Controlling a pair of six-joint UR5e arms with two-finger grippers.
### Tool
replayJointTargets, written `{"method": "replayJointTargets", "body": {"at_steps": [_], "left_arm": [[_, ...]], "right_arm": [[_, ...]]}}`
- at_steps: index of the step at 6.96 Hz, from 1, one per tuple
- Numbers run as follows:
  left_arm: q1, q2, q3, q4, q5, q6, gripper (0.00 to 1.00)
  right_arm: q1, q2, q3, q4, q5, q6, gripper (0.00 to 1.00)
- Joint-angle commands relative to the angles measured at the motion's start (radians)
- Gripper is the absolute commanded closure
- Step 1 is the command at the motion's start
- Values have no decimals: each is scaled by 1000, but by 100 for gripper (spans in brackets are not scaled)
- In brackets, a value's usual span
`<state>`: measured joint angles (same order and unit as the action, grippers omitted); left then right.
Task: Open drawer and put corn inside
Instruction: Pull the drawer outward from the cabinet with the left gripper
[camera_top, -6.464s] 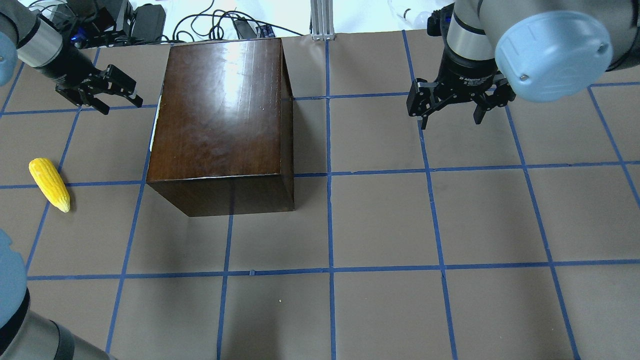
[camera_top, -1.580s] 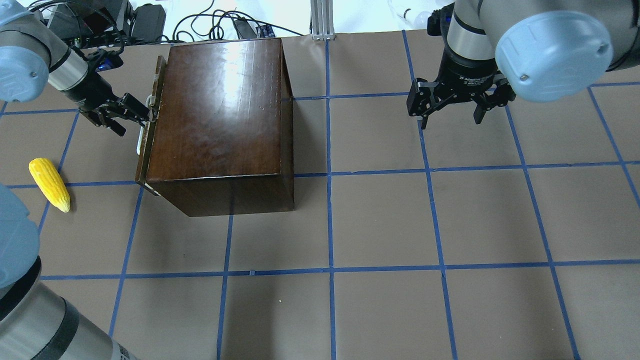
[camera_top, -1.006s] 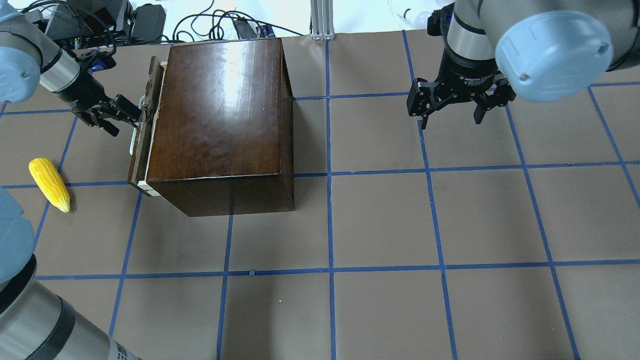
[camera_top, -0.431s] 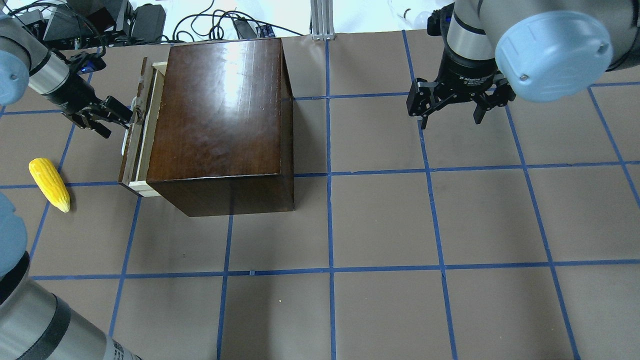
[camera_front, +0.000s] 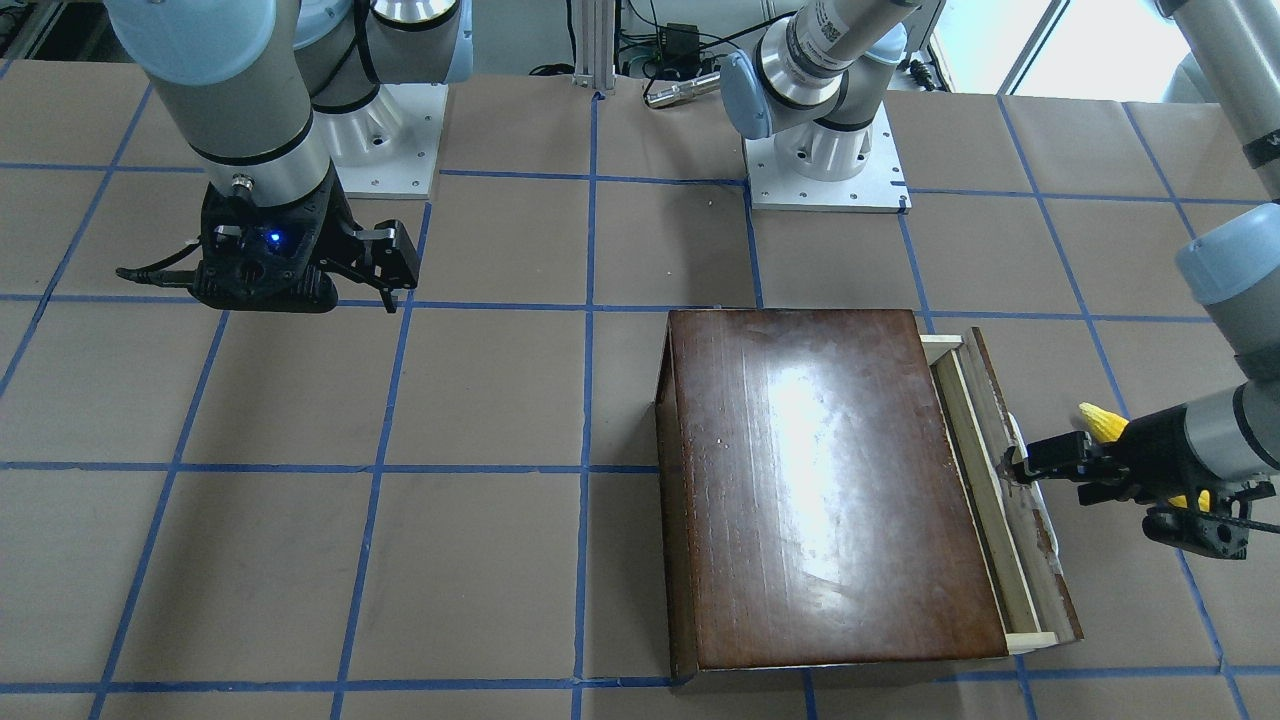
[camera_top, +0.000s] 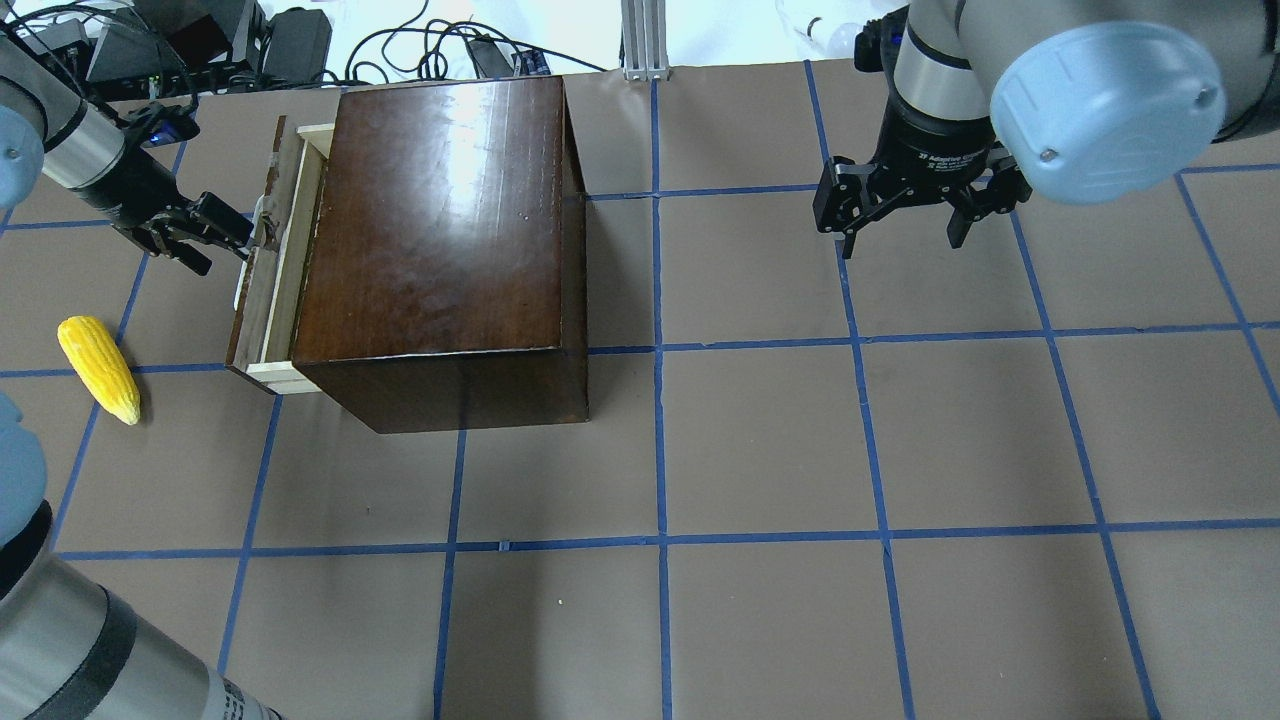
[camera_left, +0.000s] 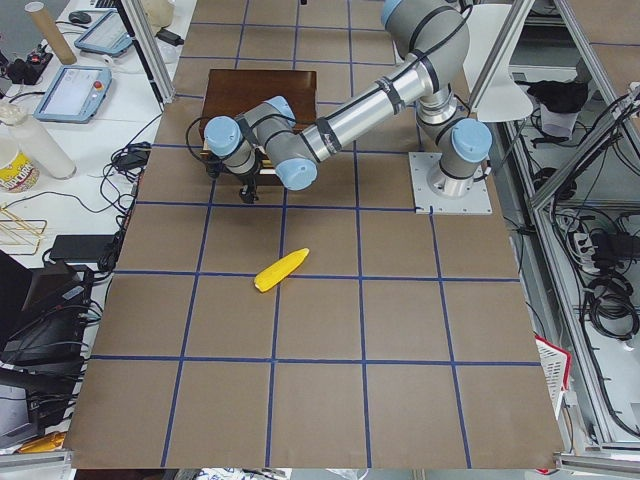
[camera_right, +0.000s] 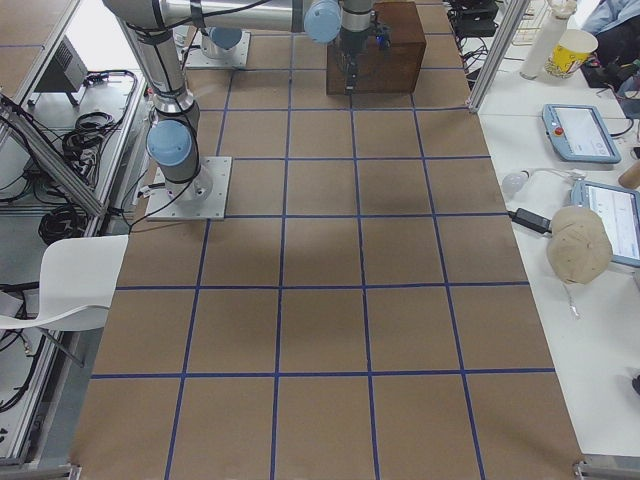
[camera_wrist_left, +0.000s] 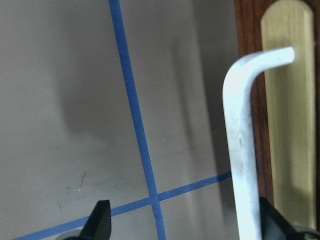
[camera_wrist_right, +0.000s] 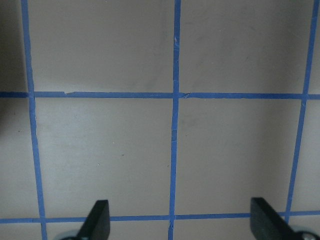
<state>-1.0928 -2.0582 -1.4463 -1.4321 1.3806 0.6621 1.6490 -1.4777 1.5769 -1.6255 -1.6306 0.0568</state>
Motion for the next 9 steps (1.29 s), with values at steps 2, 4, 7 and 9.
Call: {"method": "replayJointTargets", "body": {"at_steps": [2,4,7,9], "left_arm": [[8,0,6,-2,2,2,0],[16,1,6,-1,14,13,0],[45,0,7,-1,17,50,0],[45,0,27,-2,38,53,0]], "right_arm": [[0,0,0,1,0,0,0],[0,0,0,1,0,0,0],[0,-1,0,-1,0,0,0],[0,0,0,1,0,0,0]]}}
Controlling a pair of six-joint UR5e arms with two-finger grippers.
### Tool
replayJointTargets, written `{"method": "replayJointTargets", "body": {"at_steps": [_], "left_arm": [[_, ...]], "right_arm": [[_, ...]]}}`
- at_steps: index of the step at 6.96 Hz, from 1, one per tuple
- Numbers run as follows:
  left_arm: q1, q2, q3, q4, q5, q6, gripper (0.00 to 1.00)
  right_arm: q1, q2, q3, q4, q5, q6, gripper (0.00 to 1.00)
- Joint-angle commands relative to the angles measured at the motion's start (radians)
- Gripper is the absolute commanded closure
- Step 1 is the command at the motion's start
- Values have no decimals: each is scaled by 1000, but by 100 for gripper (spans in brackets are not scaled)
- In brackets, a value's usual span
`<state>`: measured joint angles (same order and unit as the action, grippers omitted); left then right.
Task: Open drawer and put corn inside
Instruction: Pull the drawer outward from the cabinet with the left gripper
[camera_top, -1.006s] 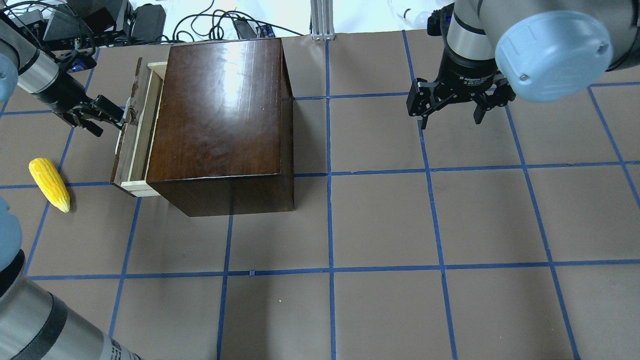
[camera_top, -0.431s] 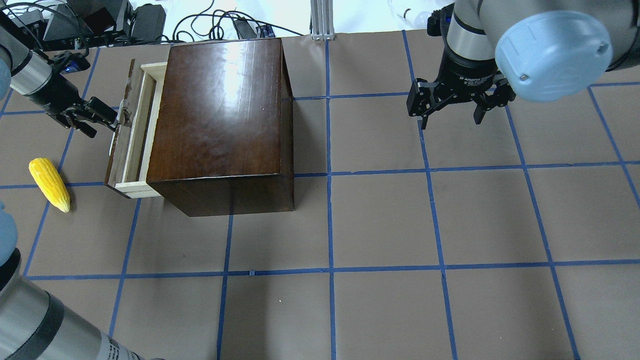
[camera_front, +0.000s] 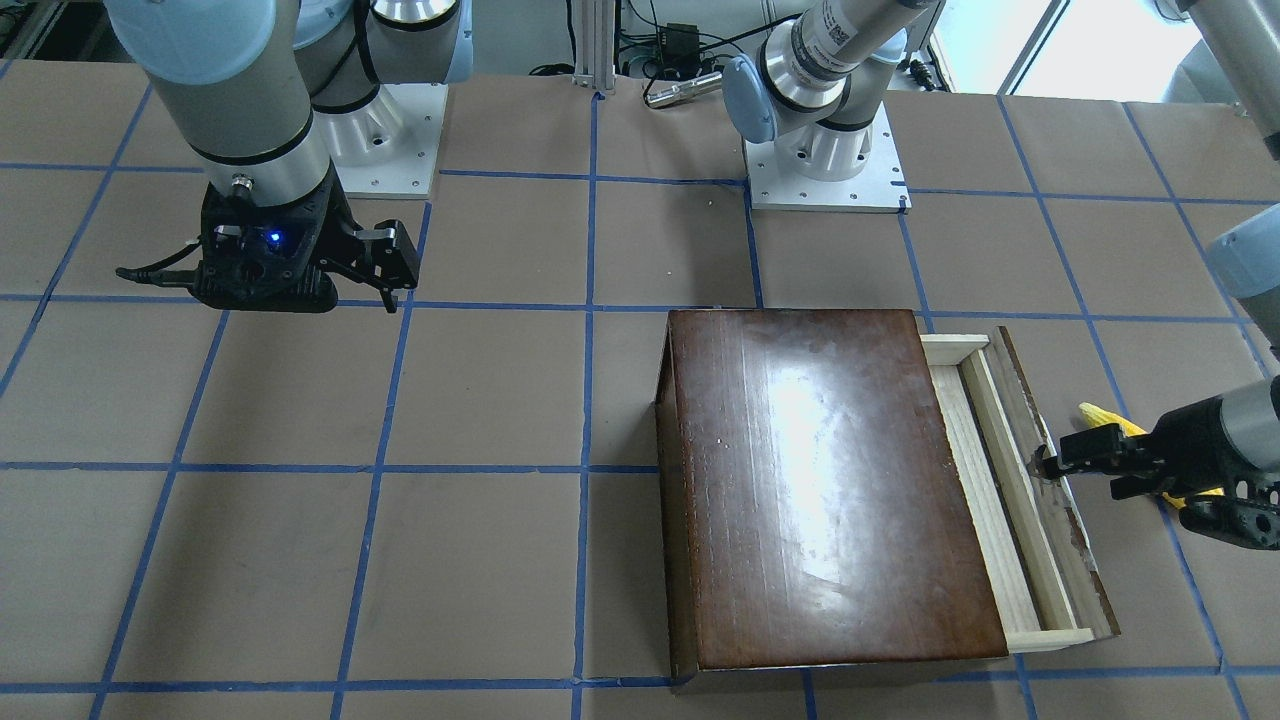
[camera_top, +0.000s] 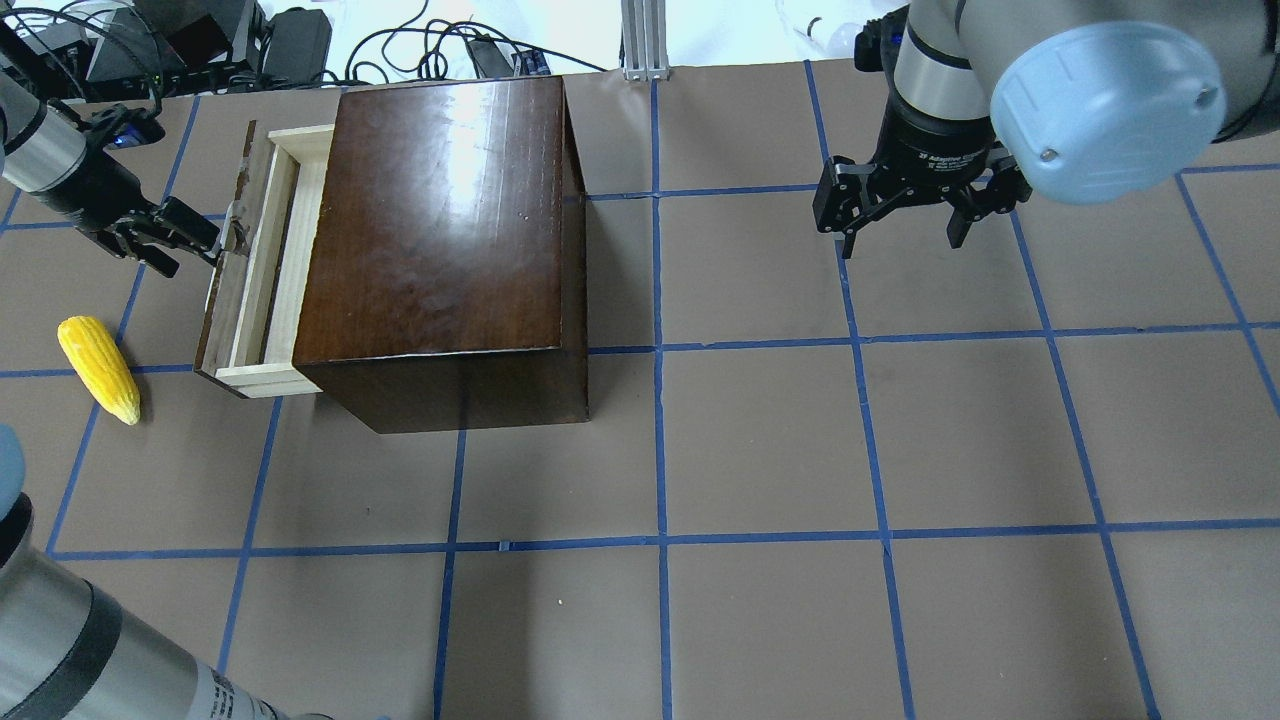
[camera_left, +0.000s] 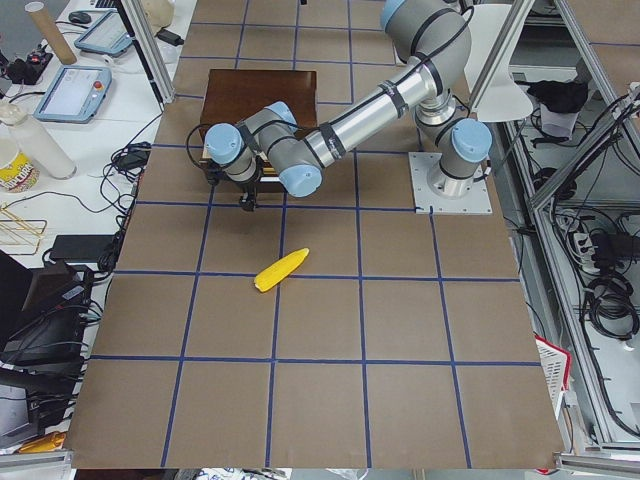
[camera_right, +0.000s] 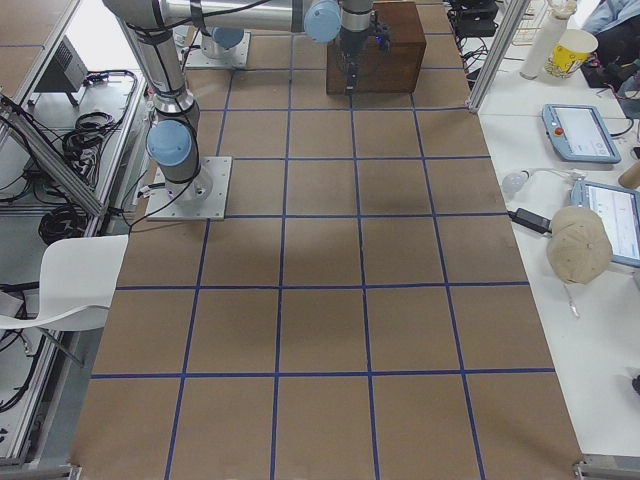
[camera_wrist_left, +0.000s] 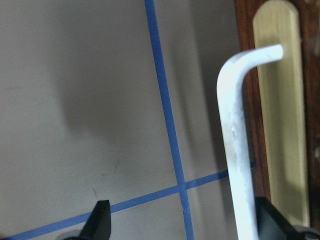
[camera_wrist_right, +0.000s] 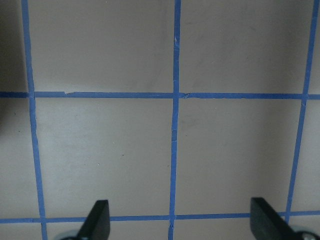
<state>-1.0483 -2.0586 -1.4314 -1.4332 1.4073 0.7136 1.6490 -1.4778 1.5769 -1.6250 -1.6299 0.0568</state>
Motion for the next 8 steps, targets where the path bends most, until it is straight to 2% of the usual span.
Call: {"method": "replayJointTargets", "body": {"at_steps": [1,8], "left_arm": [[1,-2,12,0,12,3,0],[36,-3,49,-18,35,-3,0]], "right_arm": [[0,1,0,0,-1,0,0],[0,1,0,-1,-1,0,0]]}}
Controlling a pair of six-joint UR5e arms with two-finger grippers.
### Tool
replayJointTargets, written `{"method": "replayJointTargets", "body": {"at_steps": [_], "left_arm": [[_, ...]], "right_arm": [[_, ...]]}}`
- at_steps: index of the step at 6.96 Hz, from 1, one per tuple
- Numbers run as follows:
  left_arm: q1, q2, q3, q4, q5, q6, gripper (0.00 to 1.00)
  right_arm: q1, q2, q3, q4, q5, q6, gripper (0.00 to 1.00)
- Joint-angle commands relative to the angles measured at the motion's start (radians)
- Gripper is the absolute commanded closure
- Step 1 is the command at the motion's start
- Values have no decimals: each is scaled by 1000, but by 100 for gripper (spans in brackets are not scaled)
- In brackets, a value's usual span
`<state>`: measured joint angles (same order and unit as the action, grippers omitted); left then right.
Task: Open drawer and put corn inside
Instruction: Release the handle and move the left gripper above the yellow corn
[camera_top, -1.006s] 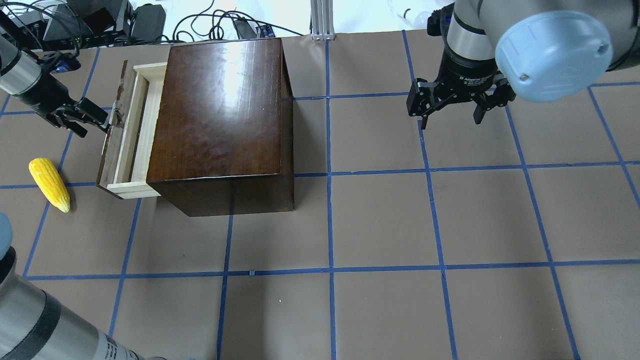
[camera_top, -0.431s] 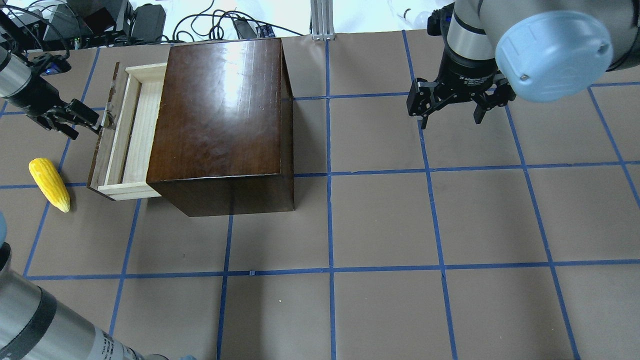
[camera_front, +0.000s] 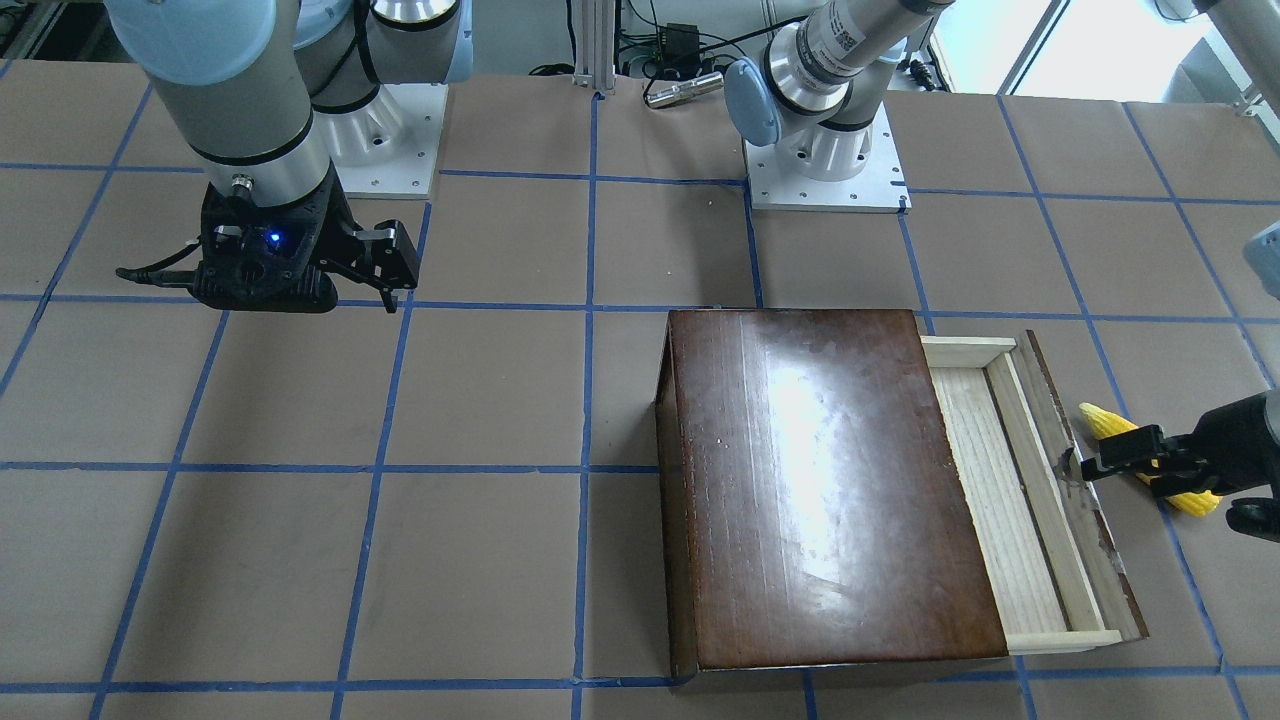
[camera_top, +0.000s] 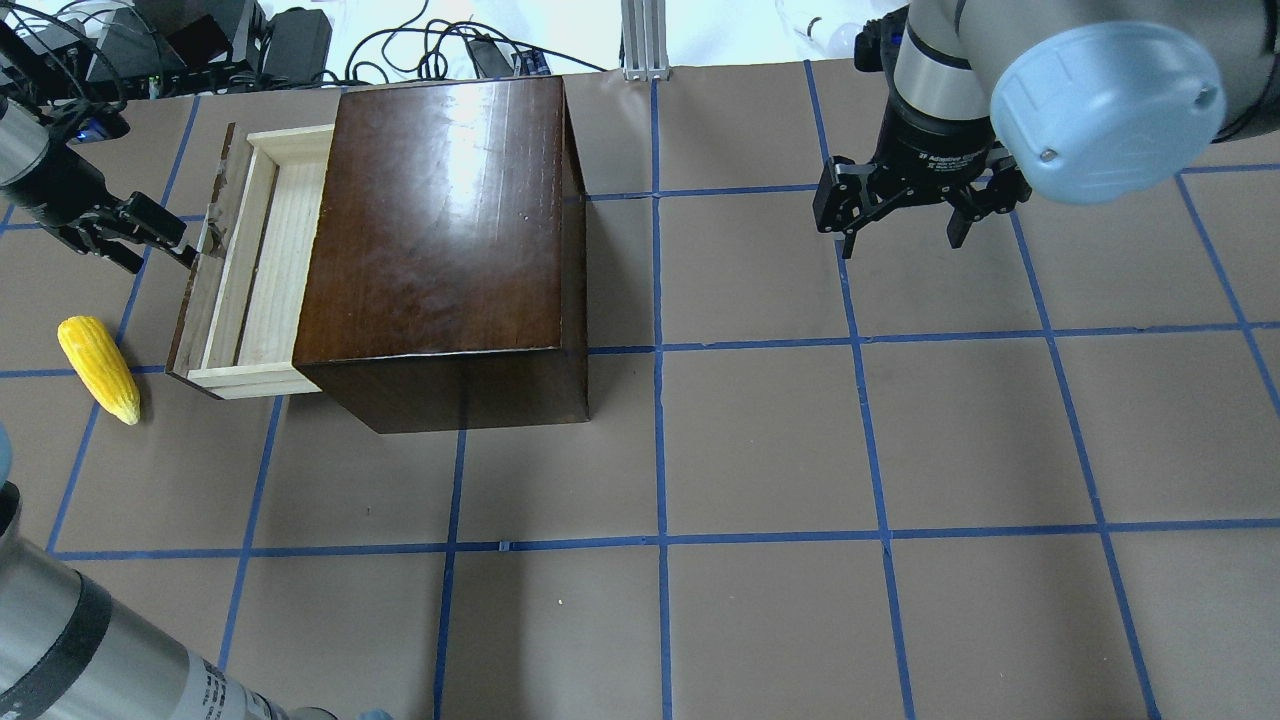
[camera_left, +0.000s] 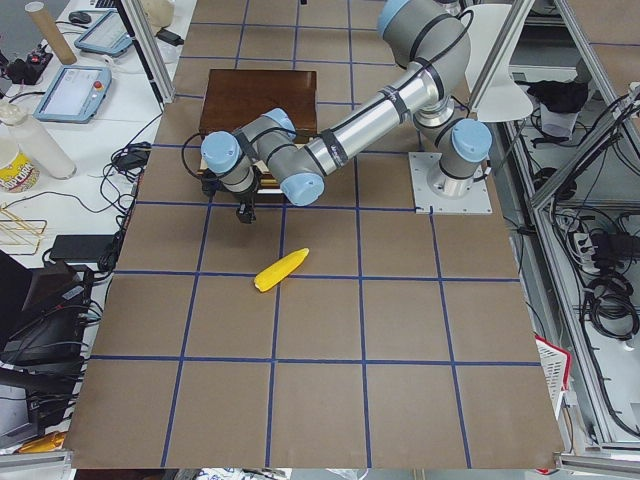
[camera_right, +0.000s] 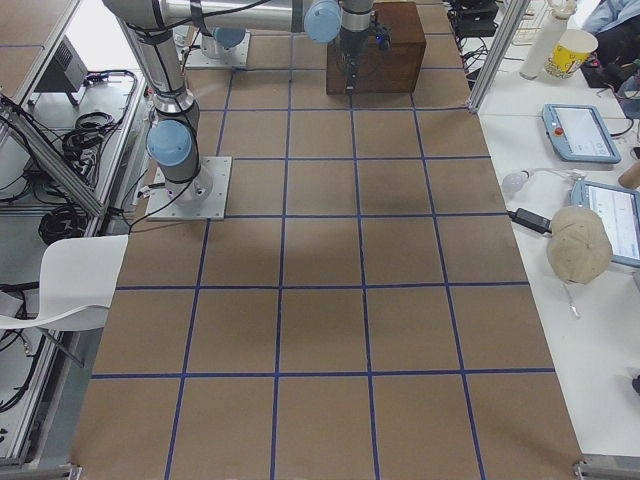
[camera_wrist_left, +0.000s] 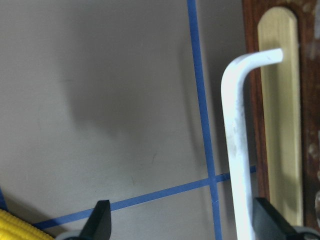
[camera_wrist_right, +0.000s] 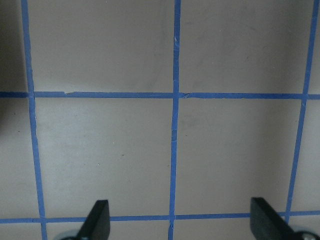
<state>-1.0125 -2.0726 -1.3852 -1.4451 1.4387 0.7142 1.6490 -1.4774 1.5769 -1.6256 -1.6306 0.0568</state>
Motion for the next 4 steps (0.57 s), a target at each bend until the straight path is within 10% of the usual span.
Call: {"method": "replayJointTargets", "body": {"at_steps": [1,4], "left_arm": [[3,31,8,-11,9,-13,0],[106,42,23,3,12,-62,0]], "right_arm": [[0,0,0,1,2,0,0],[0,0,0,1,0,0,0]]}}
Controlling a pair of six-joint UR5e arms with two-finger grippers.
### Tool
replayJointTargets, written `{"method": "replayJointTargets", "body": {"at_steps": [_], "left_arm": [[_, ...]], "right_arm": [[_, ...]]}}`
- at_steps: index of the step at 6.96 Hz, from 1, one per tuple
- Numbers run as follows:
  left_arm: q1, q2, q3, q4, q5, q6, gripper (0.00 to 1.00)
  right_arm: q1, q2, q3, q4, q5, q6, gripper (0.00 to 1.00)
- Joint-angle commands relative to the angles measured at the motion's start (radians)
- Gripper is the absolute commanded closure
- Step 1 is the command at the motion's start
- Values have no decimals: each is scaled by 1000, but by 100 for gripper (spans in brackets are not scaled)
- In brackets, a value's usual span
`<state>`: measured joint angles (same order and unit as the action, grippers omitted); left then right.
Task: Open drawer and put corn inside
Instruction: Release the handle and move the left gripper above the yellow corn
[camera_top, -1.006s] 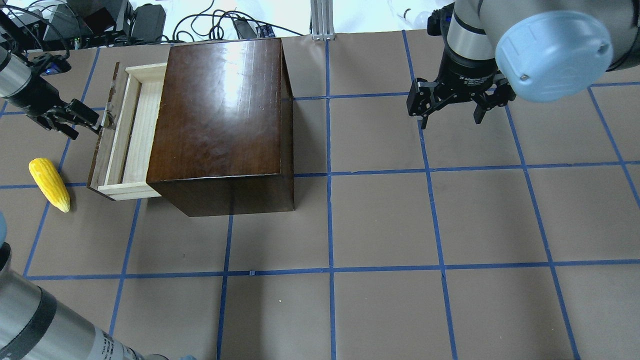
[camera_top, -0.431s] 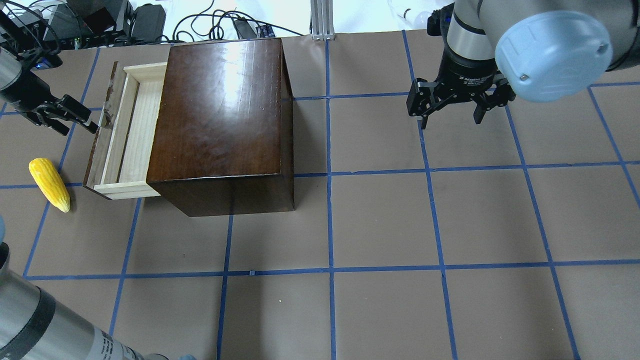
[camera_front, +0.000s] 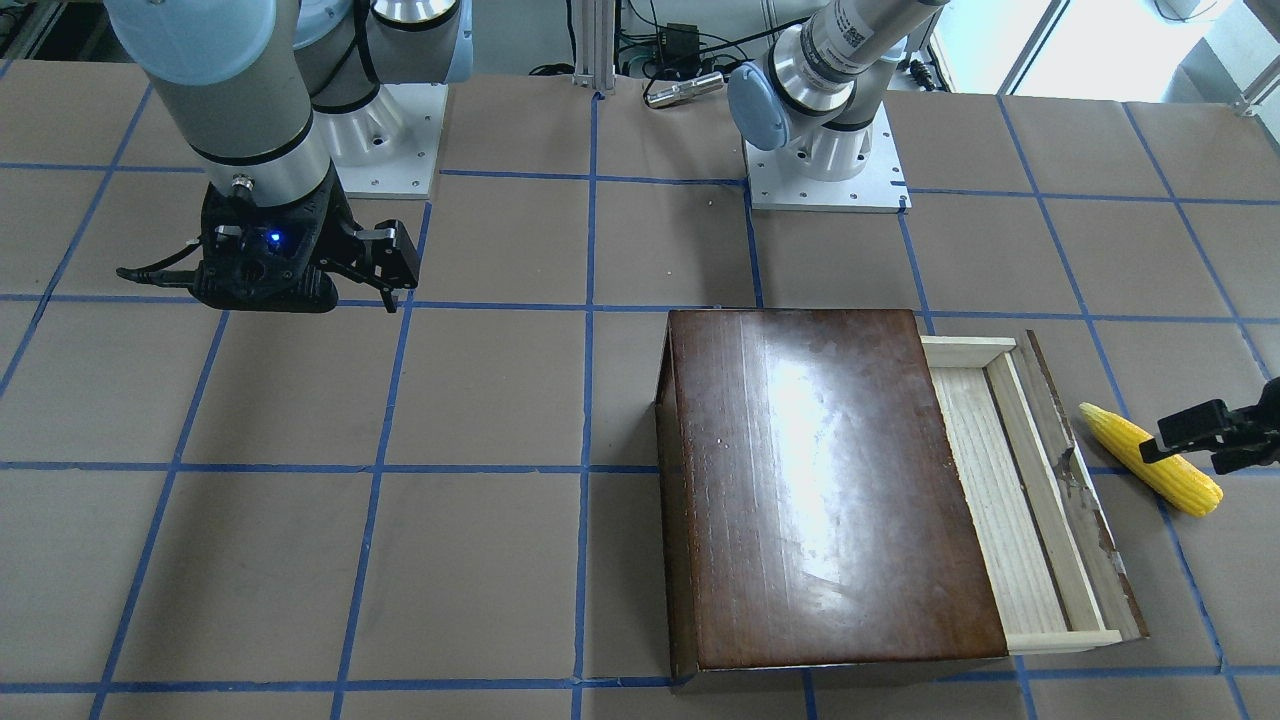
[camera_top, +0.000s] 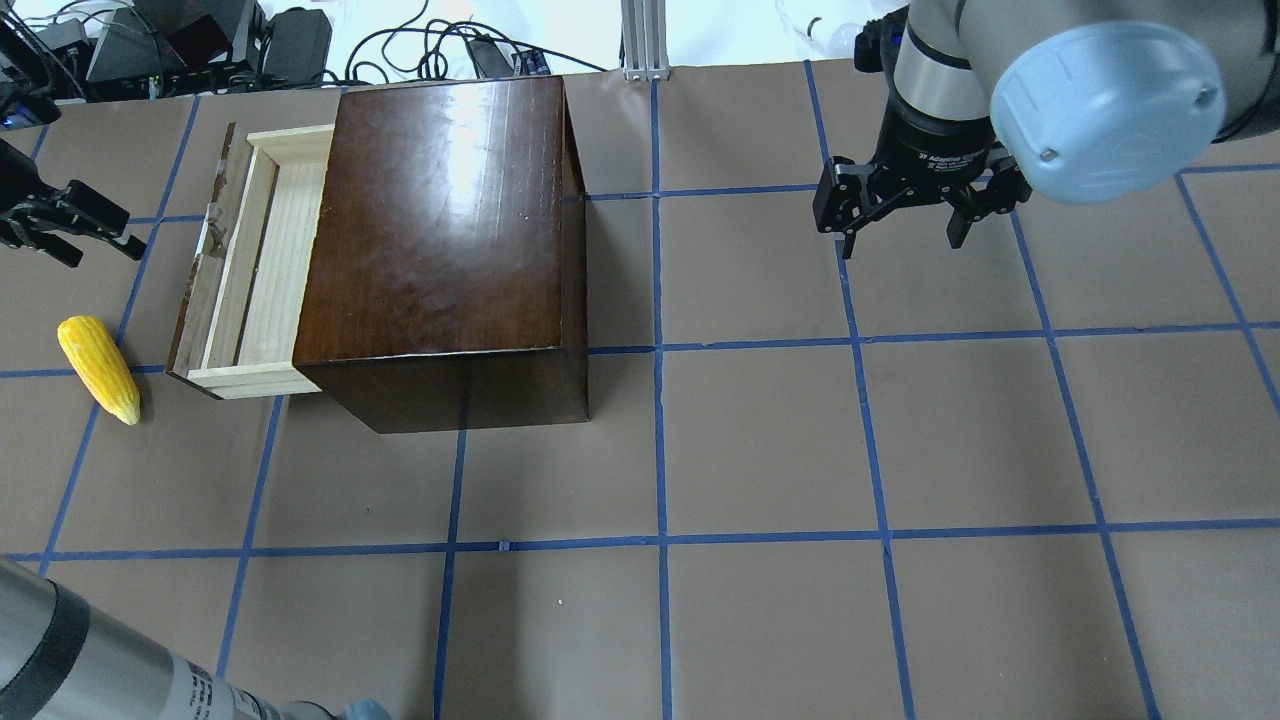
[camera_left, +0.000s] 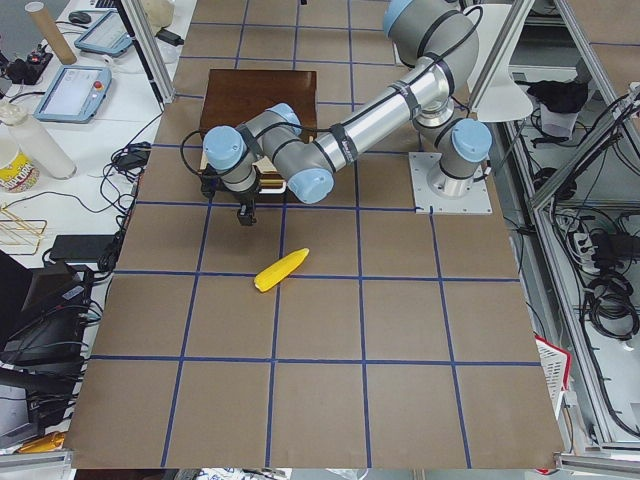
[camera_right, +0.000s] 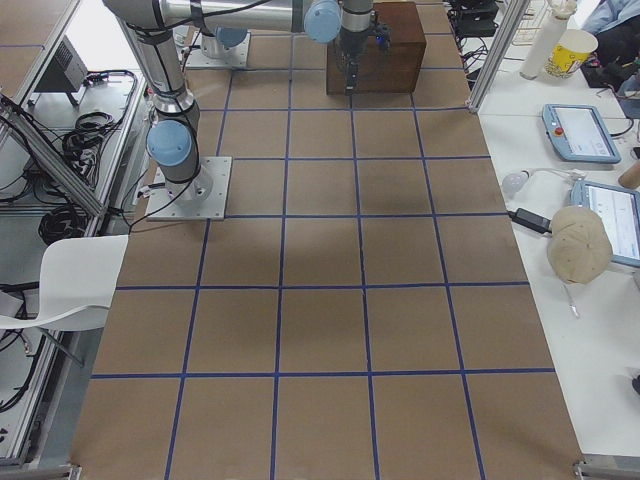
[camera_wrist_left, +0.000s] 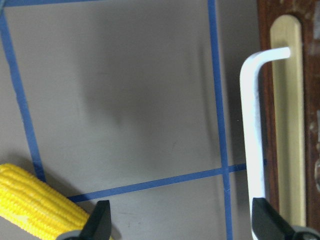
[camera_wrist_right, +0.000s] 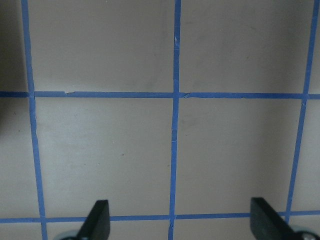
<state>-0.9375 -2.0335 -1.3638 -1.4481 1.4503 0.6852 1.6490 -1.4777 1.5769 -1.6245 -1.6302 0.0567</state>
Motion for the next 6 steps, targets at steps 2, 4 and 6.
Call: {"method": "replayJointTargets", "body": {"at_steps": [2,4,6], "left_arm": [[83,-19,-3,75,-1,-101,0],[108,-53,-17,138,68,-216,0],[105,-83,-26,143,94,-414,0]], "right_arm": [[0,-1,0,-1,0,0,0],[0,-1,0,0,0,0,0],[0,1,0,-1,1,0,0]]}}
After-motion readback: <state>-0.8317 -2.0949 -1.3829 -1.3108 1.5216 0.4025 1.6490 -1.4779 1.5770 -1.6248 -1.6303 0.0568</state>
